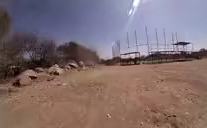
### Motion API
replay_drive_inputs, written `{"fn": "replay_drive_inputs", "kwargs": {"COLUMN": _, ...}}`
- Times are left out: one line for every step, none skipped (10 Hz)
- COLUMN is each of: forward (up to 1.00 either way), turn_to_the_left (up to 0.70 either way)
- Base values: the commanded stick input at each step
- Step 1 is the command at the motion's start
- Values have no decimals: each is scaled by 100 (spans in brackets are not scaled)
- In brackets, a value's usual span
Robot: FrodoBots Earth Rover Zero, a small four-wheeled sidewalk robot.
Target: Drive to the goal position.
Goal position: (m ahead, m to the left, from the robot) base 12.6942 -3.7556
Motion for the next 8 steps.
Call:
{"fn": "replay_drive_inputs", "kwargs": {"forward": 100, "turn_to_the_left": 0}}
{"fn": "replay_drive_inputs", "kwargs": {"forward": 100, "turn_to_the_left": 0}}
{"fn": "replay_drive_inputs", "kwargs": {"forward": 100, "turn_to_the_left": 0}}
{"fn": "replay_drive_inputs", "kwargs": {"forward": 100, "turn_to_the_left": 0}}
{"fn": "replay_drive_inputs", "kwargs": {"forward": 100, "turn_to_the_left": 0}}
{"fn": "replay_drive_inputs", "kwargs": {"forward": 100, "turn_to_the_left": 0}}
{"fn": "replay_drive_inputs", "kwargs": {"forward": 100, "turn_to_the_left": 0}}
{"fn": "replay_drive_inputs", "kwargs": {"forward": 100, "turn_to_the_left": 0}}
